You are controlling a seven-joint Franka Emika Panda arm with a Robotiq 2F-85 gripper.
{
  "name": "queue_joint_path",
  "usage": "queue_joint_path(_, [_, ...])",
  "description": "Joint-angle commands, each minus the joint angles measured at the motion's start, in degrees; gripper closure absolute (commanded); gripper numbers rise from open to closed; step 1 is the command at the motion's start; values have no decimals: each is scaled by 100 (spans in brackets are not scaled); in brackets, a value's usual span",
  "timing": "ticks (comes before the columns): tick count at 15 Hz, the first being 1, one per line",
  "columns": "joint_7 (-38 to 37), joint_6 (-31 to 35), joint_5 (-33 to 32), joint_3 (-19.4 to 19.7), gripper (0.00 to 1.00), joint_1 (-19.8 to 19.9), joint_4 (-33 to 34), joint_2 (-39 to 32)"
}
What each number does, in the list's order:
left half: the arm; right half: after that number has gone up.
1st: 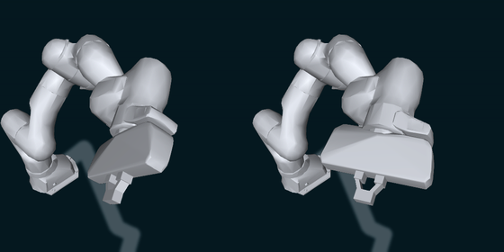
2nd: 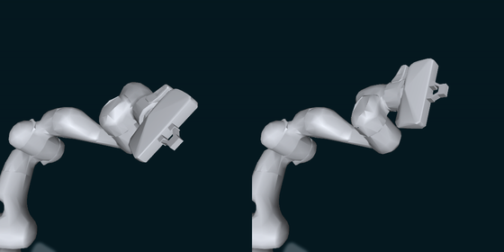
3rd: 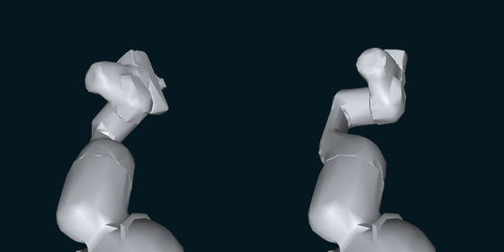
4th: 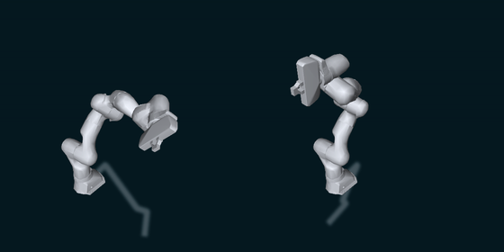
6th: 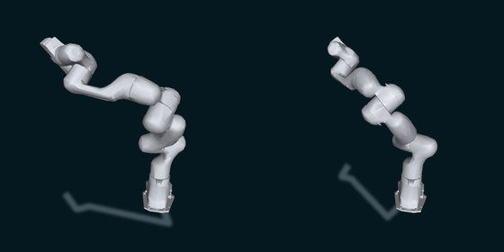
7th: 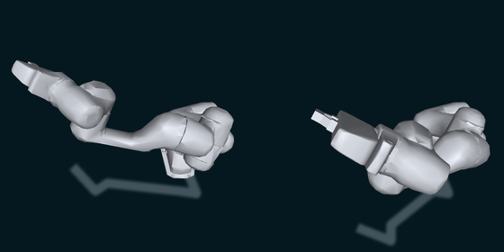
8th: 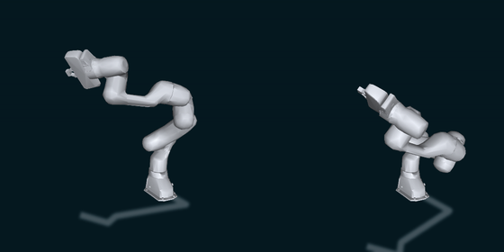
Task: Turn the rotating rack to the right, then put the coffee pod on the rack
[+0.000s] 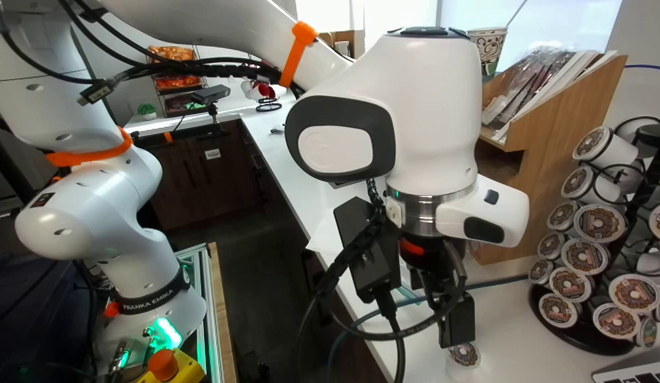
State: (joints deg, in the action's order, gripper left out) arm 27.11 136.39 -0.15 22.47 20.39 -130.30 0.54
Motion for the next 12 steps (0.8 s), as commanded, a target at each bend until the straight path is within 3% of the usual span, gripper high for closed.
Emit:
queue_joint_path(1, [-54, 72, -44, -34, 0, 35, 33, -108])
queue_joint_path(12, [509, 822, 560, -173, 0, 257, 134, -917])
